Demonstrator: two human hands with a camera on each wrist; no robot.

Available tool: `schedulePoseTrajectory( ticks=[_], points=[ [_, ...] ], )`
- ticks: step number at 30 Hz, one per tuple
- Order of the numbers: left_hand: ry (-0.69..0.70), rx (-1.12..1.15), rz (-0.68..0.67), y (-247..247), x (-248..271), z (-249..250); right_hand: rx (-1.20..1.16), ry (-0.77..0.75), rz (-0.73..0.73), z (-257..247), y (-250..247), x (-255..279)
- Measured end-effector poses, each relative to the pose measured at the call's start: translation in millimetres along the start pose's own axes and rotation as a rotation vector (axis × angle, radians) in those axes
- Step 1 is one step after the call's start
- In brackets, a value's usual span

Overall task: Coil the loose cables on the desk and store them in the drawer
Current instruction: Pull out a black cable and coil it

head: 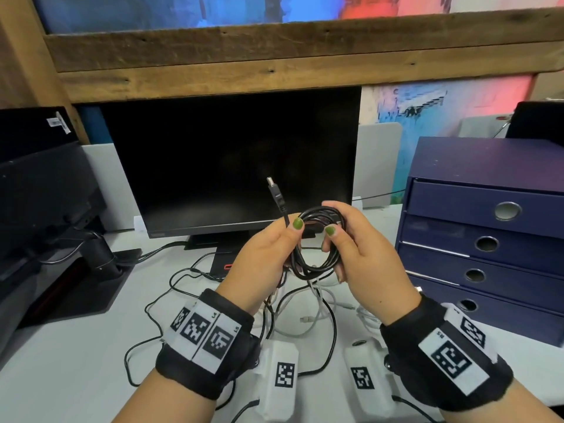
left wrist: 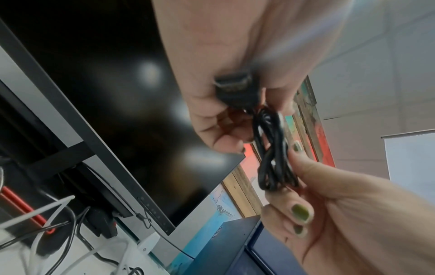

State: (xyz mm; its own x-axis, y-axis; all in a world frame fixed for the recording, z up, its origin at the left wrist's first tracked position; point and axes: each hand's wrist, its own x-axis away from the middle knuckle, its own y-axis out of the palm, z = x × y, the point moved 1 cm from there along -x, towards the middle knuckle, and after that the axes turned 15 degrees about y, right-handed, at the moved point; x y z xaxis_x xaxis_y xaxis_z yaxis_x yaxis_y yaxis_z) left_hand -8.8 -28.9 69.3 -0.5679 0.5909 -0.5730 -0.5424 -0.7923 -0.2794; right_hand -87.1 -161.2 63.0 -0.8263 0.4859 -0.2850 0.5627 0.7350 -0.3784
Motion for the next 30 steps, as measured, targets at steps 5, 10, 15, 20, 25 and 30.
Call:
schedulePoseTrajectory(
  ticks=[5, 10, 15, 20, 25, 30],
  points=[
    [0.037, 0.028, 0.250, 0.9, -5.4, 2.7, -0.073, 0.041, 0.091, 3.8, 6.6, -0.1],
    [0.137, 0.035, 0.528, 2.4, -5.4, 4.9, -0.121, 0.073, 0.100, 0.4, 9.3, -0.2],
    [0.065, -0.189, 0.431, 1.2, -10.7, 7.1, -0.067, 0.067, 0.093, -0.1, 14.8, -1.5],
    [-0.132, -0.217, 0.155, -7.4, -10.0, 4.7, -0.001, 0.092, 0.130, 9.3, 12.1, -6.2],
    [-0.178, -0.129, 0.053, -17.0, -5.2, 3.3, 0.016, 0.108, 0.158, 14.3, 5.7, -10.6],
    [-0.085, -0.189, 0.167, -11.2, -2.1, 5.7, 0.023, 0.091, 0.172, 9.9, 2.6, -10.9]
  ],
)
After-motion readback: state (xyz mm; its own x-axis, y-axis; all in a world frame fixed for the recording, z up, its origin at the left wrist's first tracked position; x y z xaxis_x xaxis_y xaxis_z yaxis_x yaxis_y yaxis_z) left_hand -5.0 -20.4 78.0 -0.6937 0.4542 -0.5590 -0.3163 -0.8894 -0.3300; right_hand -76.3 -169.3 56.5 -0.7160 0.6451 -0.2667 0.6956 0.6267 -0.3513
